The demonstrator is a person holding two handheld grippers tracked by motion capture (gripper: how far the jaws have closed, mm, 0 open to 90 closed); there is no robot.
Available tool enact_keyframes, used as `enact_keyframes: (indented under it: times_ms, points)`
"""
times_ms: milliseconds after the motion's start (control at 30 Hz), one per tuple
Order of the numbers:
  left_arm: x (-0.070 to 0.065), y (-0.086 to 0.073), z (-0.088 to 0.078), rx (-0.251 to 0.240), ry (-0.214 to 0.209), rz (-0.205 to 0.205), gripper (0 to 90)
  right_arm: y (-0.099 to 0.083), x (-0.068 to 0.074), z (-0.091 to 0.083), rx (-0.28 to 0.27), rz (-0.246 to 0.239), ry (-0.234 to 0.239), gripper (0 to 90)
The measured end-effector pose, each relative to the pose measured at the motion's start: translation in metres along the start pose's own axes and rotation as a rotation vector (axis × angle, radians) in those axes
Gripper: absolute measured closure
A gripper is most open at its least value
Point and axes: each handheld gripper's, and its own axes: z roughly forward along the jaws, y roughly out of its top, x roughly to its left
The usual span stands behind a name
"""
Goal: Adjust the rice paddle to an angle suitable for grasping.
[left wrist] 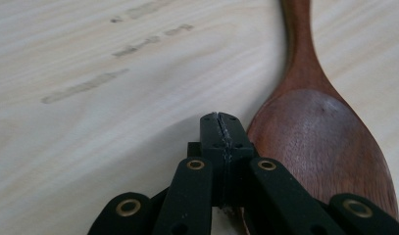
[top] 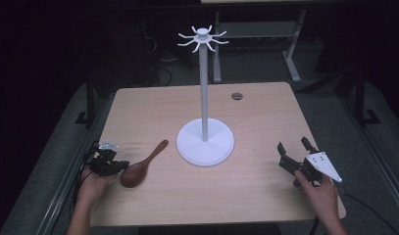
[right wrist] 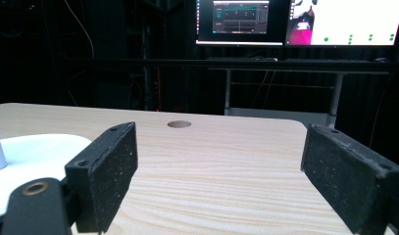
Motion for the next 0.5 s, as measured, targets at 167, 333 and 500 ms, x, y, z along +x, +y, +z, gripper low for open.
enact_keyframes:
  times_ms: [167,333,500]
  points:
    - [-0.009,-0.002,-0.004,-0.012,-0.021,0.008,89.7,0.000,0.000,0.000,0.000,-0.001,0.000,13.1]
    - [-0.015,-0.003,-0.007,-0.007,-0.035,0.022,89.8,0.000,0.000,0.000,0.000,-0.002,0.000,13.0]
    - [-0.015,0.000,-0.009,-0.022,-0.030,0.015,89.6,0.000,0.000,0.000,-0.001,-0.004,0.001,13.1]
